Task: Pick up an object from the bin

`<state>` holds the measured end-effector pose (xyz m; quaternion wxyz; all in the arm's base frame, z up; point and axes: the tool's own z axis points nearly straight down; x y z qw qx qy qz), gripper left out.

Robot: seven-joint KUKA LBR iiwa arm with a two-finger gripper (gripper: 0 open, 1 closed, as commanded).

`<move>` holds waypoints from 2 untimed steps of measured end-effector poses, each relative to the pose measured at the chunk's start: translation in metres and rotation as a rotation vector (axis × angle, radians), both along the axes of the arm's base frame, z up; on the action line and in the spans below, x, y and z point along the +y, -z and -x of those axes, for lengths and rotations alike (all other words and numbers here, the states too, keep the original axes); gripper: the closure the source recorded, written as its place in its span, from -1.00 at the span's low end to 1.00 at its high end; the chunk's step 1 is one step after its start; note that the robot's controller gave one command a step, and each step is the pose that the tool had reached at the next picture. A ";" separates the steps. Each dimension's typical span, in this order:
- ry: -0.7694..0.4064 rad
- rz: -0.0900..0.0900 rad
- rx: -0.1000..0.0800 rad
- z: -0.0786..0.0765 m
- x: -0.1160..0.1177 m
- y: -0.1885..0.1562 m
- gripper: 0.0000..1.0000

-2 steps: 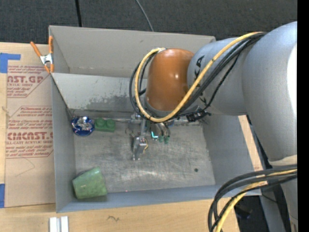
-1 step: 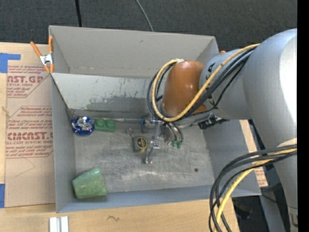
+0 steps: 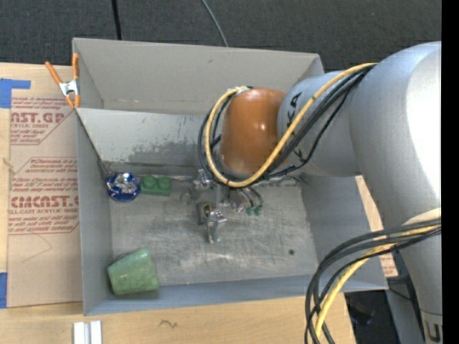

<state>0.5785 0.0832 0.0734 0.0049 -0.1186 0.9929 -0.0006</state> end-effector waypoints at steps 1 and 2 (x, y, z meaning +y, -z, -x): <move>0.001 -0.001 0.005 0.000 0.000 -0.002 1.00; -0.176 0.001 0.001 -0.010 -0.026 -0.130 1.00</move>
Offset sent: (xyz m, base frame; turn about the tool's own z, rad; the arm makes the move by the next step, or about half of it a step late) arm 0.0000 0.0000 0.0000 0.0000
